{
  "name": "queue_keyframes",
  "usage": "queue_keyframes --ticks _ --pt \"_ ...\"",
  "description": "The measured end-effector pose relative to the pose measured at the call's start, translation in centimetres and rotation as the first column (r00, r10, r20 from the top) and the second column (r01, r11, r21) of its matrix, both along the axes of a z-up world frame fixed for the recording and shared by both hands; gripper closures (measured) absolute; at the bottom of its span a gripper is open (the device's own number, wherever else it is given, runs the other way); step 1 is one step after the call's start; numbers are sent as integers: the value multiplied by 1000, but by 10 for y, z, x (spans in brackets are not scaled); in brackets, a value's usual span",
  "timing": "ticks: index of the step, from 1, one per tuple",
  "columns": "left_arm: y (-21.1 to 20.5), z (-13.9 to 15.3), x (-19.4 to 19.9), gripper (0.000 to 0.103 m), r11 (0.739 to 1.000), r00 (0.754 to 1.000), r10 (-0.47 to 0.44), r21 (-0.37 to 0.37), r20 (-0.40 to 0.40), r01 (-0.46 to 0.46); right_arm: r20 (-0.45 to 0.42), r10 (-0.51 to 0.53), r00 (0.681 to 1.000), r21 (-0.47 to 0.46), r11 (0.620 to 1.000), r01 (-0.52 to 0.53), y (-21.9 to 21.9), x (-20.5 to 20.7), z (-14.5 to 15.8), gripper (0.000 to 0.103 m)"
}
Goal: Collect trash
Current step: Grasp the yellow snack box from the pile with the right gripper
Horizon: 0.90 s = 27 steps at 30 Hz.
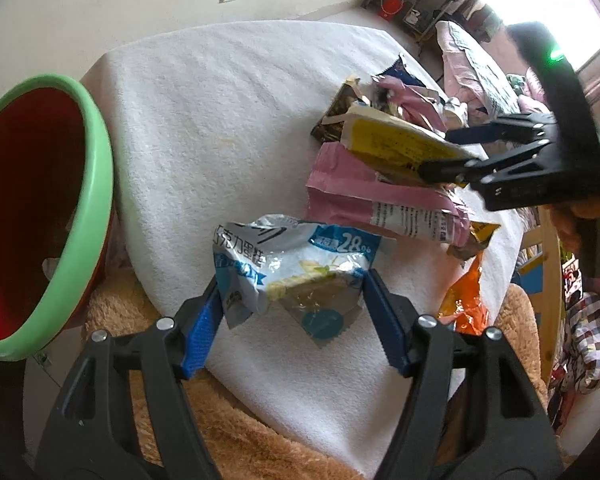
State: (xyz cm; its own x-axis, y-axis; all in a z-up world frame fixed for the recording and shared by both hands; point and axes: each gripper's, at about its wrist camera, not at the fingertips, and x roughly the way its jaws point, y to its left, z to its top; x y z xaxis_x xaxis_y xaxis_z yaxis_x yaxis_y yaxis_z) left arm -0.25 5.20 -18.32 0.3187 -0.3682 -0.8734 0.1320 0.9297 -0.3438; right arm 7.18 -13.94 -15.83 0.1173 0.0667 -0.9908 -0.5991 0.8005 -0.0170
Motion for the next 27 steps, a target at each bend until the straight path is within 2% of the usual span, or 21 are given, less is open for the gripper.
queue_keyframes --ticks 5,9,18,21,27 --pt "5 -3 0 38 1000 1000 19 -10 -10 -19 -19 -29 999 79 996 30 -8 1 6 36" --pt "5 -5 2 38 1000 1000 19 -12 -14 -19 12 -64 998 135 989 62 -17 -3 22 40" --pt "3 1 0 38 1000 1000 14 -2 15 -14 82 -210 974 285 942 179 -27 -24 59 41" --pt "6 6 1 38 1000 999 30 6 37 -30 119 -287 951 333 914 234 -30 -33 70 41" --pt "10 27 1 39 998 992 51 28 117 -55 229 -442 867 377 862 340 -43 -63 99 41"
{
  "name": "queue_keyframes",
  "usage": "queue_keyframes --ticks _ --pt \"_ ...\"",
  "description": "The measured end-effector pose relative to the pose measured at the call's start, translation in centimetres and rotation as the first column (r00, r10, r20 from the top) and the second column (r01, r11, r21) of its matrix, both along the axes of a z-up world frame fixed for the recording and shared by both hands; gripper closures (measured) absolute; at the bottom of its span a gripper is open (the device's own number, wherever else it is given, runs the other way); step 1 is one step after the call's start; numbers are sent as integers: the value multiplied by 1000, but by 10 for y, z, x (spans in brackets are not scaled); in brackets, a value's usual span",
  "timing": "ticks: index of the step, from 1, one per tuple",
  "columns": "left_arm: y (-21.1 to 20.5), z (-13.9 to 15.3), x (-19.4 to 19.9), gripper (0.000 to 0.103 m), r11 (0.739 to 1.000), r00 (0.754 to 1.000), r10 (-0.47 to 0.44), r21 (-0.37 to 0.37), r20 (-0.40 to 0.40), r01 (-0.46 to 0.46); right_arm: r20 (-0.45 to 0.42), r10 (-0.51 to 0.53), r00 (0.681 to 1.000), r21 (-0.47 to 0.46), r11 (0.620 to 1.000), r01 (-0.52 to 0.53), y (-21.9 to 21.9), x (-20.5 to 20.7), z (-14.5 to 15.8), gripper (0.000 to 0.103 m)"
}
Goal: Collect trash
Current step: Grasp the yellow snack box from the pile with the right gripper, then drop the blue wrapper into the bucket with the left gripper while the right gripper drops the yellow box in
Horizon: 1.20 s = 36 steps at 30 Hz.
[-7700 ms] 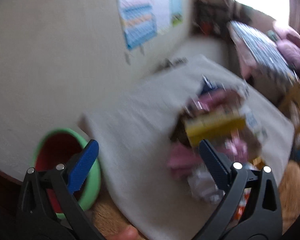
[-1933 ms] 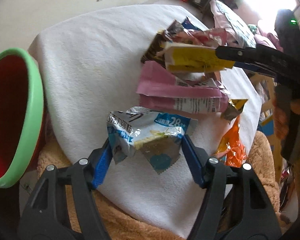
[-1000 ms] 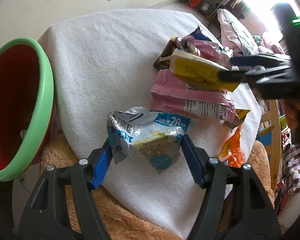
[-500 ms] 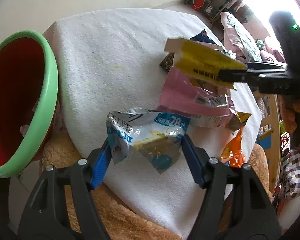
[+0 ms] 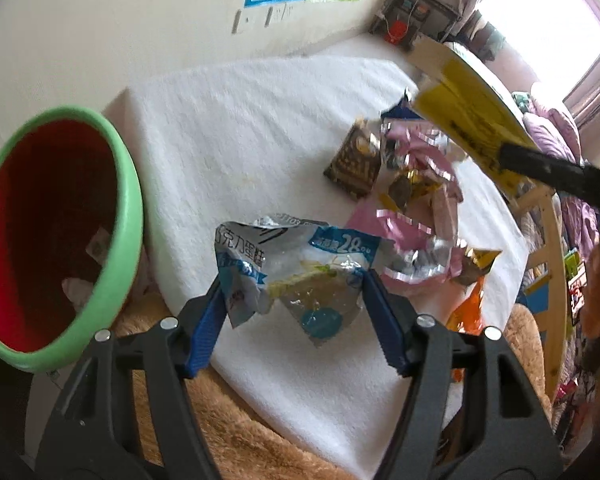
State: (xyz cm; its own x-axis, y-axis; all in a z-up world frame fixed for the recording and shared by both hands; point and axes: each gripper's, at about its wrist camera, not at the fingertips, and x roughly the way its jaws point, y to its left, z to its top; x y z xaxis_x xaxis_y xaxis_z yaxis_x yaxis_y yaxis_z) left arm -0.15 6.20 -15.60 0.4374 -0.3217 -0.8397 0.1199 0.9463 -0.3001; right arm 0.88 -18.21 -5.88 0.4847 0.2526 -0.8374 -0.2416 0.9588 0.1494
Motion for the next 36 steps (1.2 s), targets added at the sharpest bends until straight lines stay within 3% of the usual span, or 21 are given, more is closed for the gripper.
queue_keyframes --ticks 5,9,22,29,36 --pt "8 24 2 39 999 995 35 31 91 -38 35 -80 996 59 995 78 1 -22 11 40" --pt "9 41 0 39 995 985 24 90 171 -40 37 -68 997 50 997 66 12 -27 11 40" --pt "62 46 1 39 981 967 176 50 183 -188 38 4 999 54 999 -6 41 -20 13 40" --pt "115 46 -5 39 943 931 308 69 196 -327 20 86 996 61 994 -88 82 -8 9 40" --pt "163 29 -19 39 895 894 420 92 155 -436 -46 197 979 64 979 -194 141 4 -11 40"
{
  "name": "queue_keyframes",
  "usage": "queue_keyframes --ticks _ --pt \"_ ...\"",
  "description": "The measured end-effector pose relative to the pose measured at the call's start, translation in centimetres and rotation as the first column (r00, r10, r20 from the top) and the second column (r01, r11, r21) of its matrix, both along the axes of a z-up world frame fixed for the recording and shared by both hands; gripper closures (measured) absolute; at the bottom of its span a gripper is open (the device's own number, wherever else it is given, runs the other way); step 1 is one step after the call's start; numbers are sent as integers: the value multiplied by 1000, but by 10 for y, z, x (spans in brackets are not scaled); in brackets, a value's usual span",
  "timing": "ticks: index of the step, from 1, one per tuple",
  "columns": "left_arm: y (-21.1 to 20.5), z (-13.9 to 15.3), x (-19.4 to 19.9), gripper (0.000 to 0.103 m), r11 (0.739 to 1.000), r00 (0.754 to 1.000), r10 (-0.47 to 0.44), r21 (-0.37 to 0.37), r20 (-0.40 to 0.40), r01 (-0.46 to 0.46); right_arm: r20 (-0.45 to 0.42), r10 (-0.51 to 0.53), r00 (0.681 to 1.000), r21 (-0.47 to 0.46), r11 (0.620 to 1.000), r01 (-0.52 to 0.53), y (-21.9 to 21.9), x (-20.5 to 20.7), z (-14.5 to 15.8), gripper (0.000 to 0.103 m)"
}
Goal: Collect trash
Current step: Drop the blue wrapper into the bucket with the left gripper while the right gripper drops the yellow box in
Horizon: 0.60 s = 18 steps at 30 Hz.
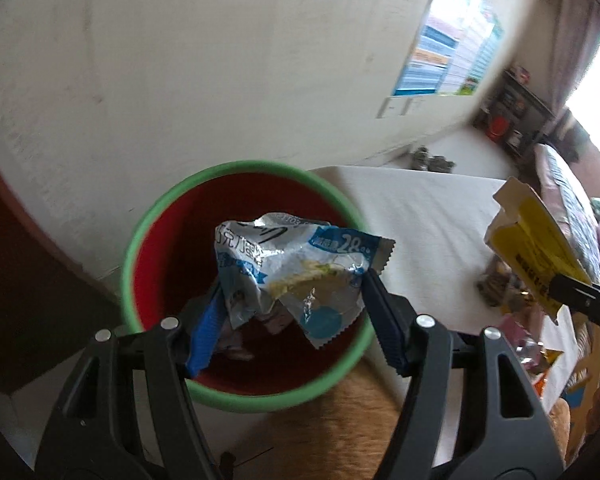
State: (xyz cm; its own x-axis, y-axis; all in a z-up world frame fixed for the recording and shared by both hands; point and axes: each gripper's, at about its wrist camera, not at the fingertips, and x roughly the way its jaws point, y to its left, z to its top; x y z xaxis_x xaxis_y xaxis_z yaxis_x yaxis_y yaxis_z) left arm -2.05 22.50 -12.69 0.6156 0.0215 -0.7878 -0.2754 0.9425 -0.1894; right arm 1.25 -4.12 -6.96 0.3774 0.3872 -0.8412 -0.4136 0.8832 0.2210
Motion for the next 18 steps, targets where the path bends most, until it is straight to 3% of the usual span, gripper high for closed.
queue_keyframes --ticks 6,14,16,18 --pt "27 -13 -10 39 998 998 54 -11 -27 -54 -44 82 996 -6 997 -82 53 11 -14 40" --pt "37 -21 -5 39 999 998 48 -3 -50 -49 -42 114 993 -33 993 -115 102 21 -21 40" --pt "37 -22 -4 39 999 998 44 -2 -52 -44 -34 119 992 -29 992 -120 109 21 -22 34" --pt "36 -25 1 32 999 997 52 10 -63 -51 -36 125 991 -9 992 -126 113 22 -23 33"
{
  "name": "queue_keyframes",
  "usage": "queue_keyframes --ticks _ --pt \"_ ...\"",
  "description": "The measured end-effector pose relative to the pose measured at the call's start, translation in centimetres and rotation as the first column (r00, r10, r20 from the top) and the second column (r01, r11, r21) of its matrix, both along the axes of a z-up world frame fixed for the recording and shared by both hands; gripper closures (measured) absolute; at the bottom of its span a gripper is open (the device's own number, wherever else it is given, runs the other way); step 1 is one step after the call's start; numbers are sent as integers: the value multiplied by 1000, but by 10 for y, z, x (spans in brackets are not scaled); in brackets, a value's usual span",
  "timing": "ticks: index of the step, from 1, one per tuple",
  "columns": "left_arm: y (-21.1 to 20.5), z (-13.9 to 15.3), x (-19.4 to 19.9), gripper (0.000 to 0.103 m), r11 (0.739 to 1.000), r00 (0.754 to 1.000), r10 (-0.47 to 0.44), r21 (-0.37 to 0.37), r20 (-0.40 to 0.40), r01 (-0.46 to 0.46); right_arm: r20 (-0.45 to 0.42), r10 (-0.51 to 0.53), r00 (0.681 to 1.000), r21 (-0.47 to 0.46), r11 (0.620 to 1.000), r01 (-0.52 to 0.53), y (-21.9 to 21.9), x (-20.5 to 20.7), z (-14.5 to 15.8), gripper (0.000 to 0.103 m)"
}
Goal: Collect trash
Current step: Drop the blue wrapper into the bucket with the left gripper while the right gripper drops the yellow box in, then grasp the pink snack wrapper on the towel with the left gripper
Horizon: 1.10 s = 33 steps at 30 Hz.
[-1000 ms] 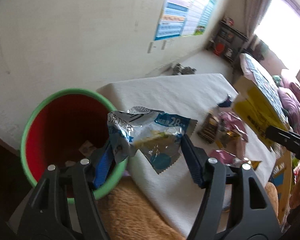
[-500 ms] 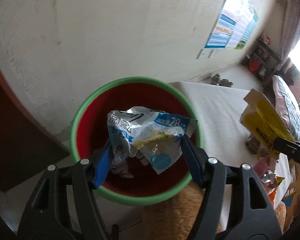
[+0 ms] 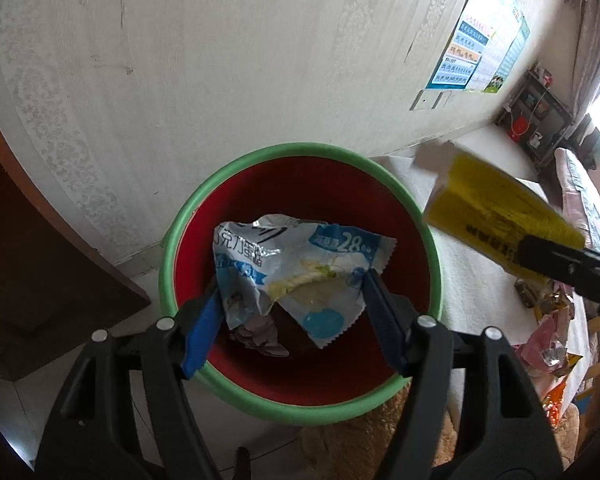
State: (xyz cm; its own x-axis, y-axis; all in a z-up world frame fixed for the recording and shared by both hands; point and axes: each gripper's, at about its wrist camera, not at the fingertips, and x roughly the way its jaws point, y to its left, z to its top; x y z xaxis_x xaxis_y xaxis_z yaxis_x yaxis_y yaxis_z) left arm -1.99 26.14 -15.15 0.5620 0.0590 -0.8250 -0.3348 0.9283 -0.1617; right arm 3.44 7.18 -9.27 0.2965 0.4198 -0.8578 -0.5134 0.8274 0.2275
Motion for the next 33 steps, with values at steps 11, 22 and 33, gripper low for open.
queue_keyframes --ticks 11,22,33 --pt "-14 -2 3 25 1000 1000 -7 -13 -2 7 20 -65 998 30 997 65 -45 -4 10 33" --pt "-104 16 29 24 974 975 -221 -48 36 223 107 -355 929 -36 932 361 -205 -19 13 30" --pt "-253 1 28 11 777 776 -630 -42 -32 629 -101 -609 787 -101 793 601 -347 -84 -52 30"
